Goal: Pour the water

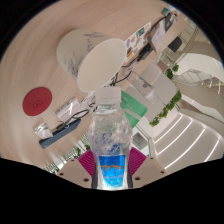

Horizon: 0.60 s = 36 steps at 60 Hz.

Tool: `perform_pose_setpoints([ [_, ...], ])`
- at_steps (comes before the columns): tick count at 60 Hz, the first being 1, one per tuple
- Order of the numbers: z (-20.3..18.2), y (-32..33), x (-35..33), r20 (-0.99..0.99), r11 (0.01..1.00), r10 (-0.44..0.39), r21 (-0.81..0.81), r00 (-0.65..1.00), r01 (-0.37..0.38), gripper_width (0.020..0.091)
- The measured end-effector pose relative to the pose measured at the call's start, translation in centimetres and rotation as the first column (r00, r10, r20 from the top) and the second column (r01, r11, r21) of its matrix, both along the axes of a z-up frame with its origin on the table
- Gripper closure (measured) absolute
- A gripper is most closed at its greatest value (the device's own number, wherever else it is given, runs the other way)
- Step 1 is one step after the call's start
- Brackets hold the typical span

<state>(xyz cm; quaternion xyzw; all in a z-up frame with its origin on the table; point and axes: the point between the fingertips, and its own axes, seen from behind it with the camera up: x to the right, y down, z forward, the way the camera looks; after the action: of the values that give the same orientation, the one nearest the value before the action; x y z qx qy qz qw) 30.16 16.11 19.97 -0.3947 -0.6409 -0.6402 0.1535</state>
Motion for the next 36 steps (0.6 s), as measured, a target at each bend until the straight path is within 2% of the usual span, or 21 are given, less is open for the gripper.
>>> perform_pose_setpoints([
  [4,0.0,0.7,-0.5,0.047,1.0,-0.002,-0.021,0.999,0.003,0.0707],
  [14,-0.7,0.9,-1.1,0.008,0.999,-0.005,-0.05,1.0,0.005,0.0708],
  [18,0.0,1.4,-1.2,-0.097,0.999,-0.014,-0.033,0.995,0.01,0.0708],
  [22,1.2,1.8,-2.3,-0.357,0.999,-0.011,0.03,0.934,0.023,0.0706],
  [24,1.9,0.8,-2.7,-0.508,0.989,0.027,0.137,0.861,0.05,0.0706],
  [26,3.8,2.2,-2.8,-0.661,0.99,0.005,0.109,0.75,0.089,0.0706],
  [29,5.6,2.0,-3.7,-0.877,0.983,0.036,0.118,0.479,0.142,0.0704],
  [30,5.3,0.8,-3.7,-0.929,0.97,0.087,0.16,0.36,0.18,0.0704],
  [31,6.2,0.3,-4.3,-0.954,0.963,0.132,0.188,0.271,0.193,0.0704],
  [32,6.7,0.9,-4.0,-0.974,0.966,0.131,0.168,0.184,0.199,0.0703],
  [36,9.1,0.1,-2.8,-0.967,0.953,0.227,0.196,-0.118,0.231,0.0693],
])
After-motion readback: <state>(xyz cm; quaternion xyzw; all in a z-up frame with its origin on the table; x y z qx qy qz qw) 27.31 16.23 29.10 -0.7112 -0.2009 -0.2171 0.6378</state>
